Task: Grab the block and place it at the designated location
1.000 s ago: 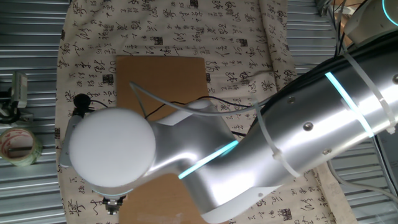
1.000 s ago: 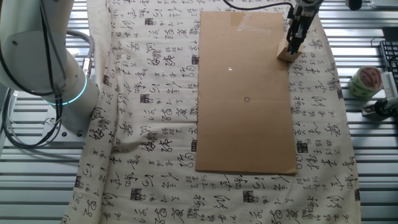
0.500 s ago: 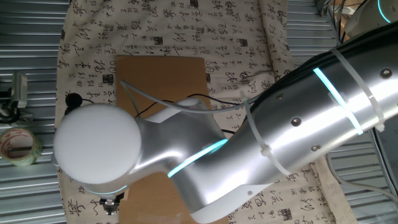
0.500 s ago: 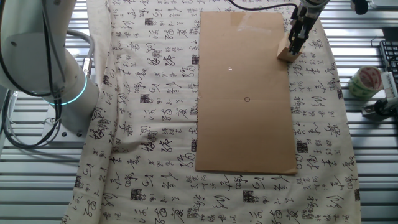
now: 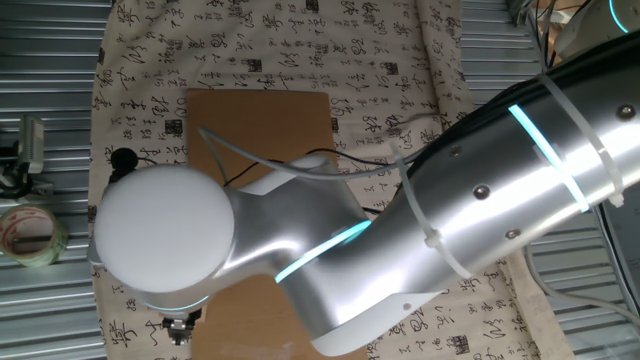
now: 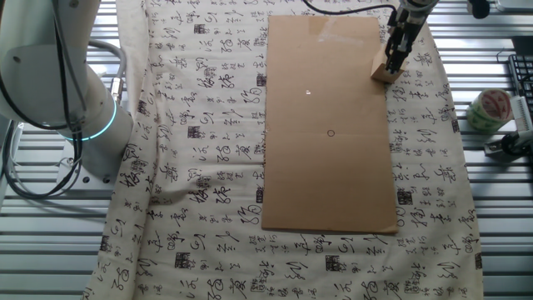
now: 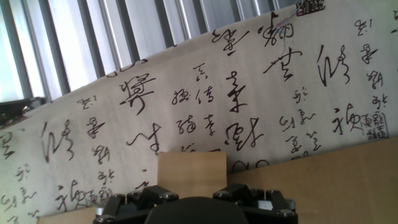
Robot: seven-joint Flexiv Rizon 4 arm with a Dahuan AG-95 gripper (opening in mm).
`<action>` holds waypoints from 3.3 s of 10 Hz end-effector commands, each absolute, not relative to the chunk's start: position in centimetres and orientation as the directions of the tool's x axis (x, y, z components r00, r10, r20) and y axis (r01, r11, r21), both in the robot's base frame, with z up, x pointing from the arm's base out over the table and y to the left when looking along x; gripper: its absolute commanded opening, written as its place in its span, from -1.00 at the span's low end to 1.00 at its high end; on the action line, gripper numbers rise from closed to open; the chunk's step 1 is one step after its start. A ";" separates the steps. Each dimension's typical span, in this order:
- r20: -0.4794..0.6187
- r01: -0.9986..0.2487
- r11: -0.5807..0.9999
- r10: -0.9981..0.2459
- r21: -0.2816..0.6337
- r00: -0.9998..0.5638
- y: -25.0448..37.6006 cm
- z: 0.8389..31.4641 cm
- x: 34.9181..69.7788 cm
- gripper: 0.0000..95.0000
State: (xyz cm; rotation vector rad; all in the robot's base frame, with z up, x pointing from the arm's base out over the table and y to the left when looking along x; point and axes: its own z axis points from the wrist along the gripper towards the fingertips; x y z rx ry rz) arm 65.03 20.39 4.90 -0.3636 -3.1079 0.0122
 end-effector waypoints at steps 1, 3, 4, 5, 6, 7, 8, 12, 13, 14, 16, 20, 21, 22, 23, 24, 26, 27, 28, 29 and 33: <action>0.012 0.229 0.973 0.230 -0.008 -0.973 20.4 4.9 65.1 0.60; 0.011 0.232 0.973 0.232 -0.010 -0.973 20.4 4.9 65.1 0.60; 0.013 0.234 0.972 0.234 -0.010 -0.972 20.4 4.9 65.1 0.60; 0.013 0.235 0.972 0.235 -0.011 -0.972 20.4 4.9 65.1 0.60; 0.016 0.239 0.971 0.239 -0.011 -0.971 20.4 4.7 65.1 0.60; 0.017 0.240 0.971 0.240 -0.011 -0.971 20.3 4.6 65.1 0.60; 0.024 0.242 0.970 0.242 -0.011 -0.970 20.3 4.4 65.1 0.60; 0.031 0.234 0.972 0.234 -0.009 -0.972 20.3 4.5 65.1 0.60; 0.032 0.234 0.972 0.234 -0.009 -0.972 20.3 4.5 65.1 0.60; 0.032 0.234 0.972 0.234 -0.009 -0.972 20.3 4.4 65.2 0.60; 0.031 0.230 0.973 0.230 -0.010 -0.973 20.1 4.3 65.3 0.60; 0.030 0.225 0.974 0.226 -0.011 -0.974 20.0 3.9 65.3 0.60; 0.030 0.224 0.975 0.224 -0.010 -0.974 20.0 3.8 65.3 0.60; 0.029 0.223 0.975 0.223 -0.010 -0.974 20.0 3.7 65.3 0.60; 0.029 0.221 0.975 0.221 -0.012 -0.975 20.0 3.6 65.3 0.60; 0.028 0.220 0.975 0.220 -0.014 -0.975 20.0 3.5 65.3 0.60; 0.028 0.219 0.976 0.219 -0.014 -0.975 20.0 3.5 65.3 0.60; 0.029 0.220 0.975 0.220 -0.015 -0.975 20.0 3.5 65.3 0.60; 0.029 0.219 0.976 0.219 -0.015 -0.975 20.0 3.5 65.2 0.60; 0.029 0.220 0.975 0.220 -0.015 -0.975 20.0 3.5 65.2 0.60; 0.028 0.225 0.974 0.225 -0.016 -0.974 20.1 3.4 65.2 0.60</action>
